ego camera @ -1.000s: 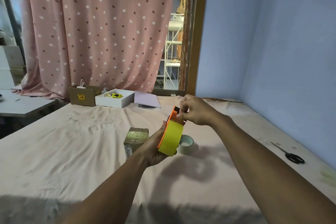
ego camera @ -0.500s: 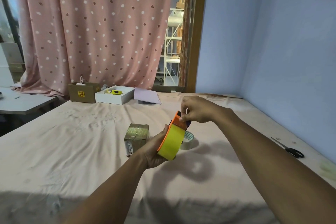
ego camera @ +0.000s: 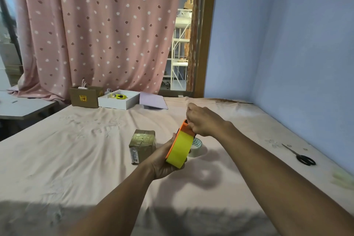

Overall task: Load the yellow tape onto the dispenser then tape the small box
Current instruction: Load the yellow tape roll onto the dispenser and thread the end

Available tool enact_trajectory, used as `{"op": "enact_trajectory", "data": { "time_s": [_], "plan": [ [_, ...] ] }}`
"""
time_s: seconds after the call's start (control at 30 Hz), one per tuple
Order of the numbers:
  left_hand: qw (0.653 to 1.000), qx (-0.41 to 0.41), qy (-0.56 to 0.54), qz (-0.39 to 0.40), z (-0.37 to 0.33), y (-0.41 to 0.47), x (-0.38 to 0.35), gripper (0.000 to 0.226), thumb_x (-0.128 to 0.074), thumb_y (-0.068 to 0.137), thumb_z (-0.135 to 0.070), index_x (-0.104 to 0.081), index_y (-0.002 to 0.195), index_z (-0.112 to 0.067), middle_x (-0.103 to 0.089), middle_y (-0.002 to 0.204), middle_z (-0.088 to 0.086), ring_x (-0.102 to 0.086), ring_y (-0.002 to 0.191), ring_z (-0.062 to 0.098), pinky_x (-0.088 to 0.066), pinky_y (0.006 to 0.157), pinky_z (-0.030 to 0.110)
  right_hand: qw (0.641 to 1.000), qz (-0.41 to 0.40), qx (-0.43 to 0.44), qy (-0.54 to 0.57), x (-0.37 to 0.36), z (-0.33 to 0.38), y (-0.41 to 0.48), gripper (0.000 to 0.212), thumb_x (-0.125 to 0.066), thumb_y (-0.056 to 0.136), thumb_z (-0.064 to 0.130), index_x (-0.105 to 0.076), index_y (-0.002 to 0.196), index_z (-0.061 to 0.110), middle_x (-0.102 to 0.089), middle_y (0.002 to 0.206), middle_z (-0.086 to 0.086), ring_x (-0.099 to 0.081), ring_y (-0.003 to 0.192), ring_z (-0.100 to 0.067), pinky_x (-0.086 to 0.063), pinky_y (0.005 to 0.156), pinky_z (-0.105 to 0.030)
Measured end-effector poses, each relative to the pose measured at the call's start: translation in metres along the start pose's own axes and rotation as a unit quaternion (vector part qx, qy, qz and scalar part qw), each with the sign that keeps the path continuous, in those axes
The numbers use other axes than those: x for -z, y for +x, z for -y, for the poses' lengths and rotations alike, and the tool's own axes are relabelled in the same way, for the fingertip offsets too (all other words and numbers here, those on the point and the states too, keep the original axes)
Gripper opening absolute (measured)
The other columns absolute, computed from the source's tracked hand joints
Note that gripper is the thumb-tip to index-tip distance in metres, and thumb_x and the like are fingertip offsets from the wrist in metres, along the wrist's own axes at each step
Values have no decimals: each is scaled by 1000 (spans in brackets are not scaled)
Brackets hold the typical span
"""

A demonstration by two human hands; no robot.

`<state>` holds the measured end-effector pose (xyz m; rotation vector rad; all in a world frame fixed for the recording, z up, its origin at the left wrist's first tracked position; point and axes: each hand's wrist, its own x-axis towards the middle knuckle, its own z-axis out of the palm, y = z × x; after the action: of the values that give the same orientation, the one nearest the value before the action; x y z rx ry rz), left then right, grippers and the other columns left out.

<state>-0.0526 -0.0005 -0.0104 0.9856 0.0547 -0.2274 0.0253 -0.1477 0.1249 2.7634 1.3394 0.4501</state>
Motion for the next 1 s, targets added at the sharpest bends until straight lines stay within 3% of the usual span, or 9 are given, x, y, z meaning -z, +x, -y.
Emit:
{"op": "enact_trajectory", "data": {
  "time_s": [0.13, 0.4, 0.57, 0.73, 0.83, 1.0],
  "plan": [
    [1000, -2, -11, -6, 0, -5, -2, 70, -41, 98, -64, -64, 119, -1, -67, 95, 15, -61, 60, 23, -53, 51, 30, 999, 17, 22, 38, 6, -6, 2, 20, -62, 98, 30, -64, 101, 11, -52, 112, -6, -55, 92, -28, -50, 79, -47],
    [1000, 5, -2, 1, -3, -13, -6, 59, -31, 110, -47, -70, 116, -2, -68, 95, 15, -60, 59, 22, -52, 49, 28, 992, -25, -4, 123, 8, -18, 4, 15, -66, 96, 31, -59, 92, 18, -61, 103, 0, -54, 97, -23, -47, 83, -40],
    [1000, 10, -21, 19, -2, -18, -10, 58, -35, 109, -43, -74, 110, 0, -68, 94, 17, -60, 56, 22, -51, 46, 26, 985, -24, -22, 170, 7, -24, 3, 15, -69, 94, 32, -62, 90, 20, -63, 101, -1, -59, 91, -19, -44, 73, -33],
    [1000, 5, -19, 18, -6, -18, -11, 55, -34, 109, -41, -68, 115, 1, -67, 93, 17, -59, 56, 21, -51, 46, 27, 977, -32, -36, 206, 7, -28, 1, 16, -68, 95, 27, -58, 83, 24, -67, 92, -1, -66, 80, -17, -53, 71, -35],
    [1000, 7, -18, 25, -7, -16, -8, 62, -29, 111, -42, -75, 110, 0, -69, 93, 16, -61, 59, 21, -52, 48, 27, 964, -37, -54, 257, 6, -30, 3, 12, -67, 96, 18, -61, 87, 15, -70, 80, 3, -72, 68, -13, -59, 66, -34],
    [998, 2, -39, 39, -9, -17, -10, 67, -26, 112, -39, -80, 99, -1, -70, 90, 15, -61, 58, 21, -53, 50, 28, 966, -54, -60, 247, 12, -32, 9, 15, -67, 96, 22, -59, 84, 21, -67, 75, 12, -66, 67, -5, -55, 68, -34]
  ]
}}
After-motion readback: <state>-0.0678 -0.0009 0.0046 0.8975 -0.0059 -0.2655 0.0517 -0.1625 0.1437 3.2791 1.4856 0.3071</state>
